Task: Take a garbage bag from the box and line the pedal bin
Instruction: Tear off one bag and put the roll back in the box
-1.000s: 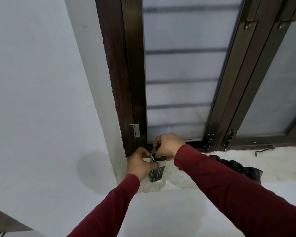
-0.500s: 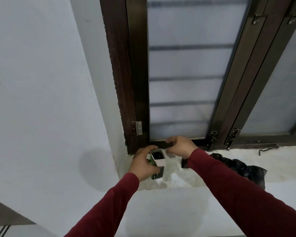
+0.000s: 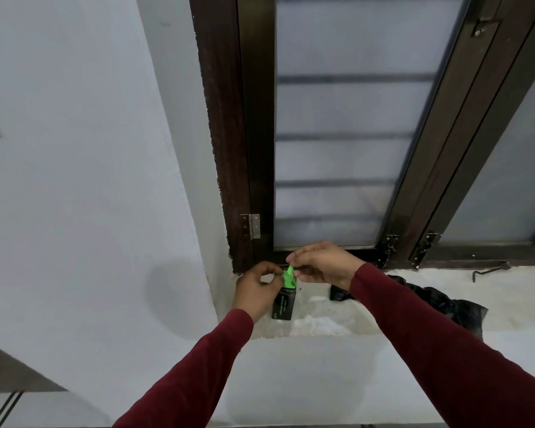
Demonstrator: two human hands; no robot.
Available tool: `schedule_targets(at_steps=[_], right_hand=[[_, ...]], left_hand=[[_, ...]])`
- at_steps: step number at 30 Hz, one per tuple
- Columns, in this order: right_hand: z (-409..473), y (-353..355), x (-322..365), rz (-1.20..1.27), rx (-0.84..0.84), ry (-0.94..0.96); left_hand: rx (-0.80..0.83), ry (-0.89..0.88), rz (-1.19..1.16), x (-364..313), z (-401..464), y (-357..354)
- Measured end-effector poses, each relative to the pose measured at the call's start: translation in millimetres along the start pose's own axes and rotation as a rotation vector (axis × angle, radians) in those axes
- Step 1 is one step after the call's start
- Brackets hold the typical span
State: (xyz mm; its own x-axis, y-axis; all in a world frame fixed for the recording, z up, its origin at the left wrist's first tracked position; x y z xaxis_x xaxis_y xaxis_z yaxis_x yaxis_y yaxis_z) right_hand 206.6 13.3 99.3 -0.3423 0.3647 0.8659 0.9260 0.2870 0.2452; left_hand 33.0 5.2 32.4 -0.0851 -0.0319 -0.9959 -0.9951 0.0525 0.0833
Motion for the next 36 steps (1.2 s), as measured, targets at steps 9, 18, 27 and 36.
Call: schedule_targets(at_steps=[9, 18, 27, 36], right_hand=[[16, -29, 15, -0.681, -0.386, 0.101], [16, -45, 10, -0.839, -0.490, 0.136], [15, -45, -11, -0.765, -0.457, 0.198], [-1, -37, -30, -0.241, -0.449, 0.258]], left_hand=[[0.126, 0.010, 0.084, 2, 0, 3], [0.099, 0.005, 0.029, 10, 4, 2], [0.082, -0.060, -0.012, 12, 3, 3], [0.111, -0.114, 0.064, 9, 4, 5]])
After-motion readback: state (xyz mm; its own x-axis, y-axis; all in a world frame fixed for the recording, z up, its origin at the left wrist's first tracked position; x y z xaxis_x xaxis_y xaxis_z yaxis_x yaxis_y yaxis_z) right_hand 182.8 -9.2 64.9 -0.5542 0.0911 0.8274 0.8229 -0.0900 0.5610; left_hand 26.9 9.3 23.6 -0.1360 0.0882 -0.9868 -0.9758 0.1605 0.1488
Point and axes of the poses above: each hand's wrist, its own z-axis towards the middle knuckle, its own y-axis out of the back of the hand, x = y × z, the point moved 3 cm from there along z, towards the middle knuckle, and after that the axes turned 12 degrees about -z, right-handed, at the moved point
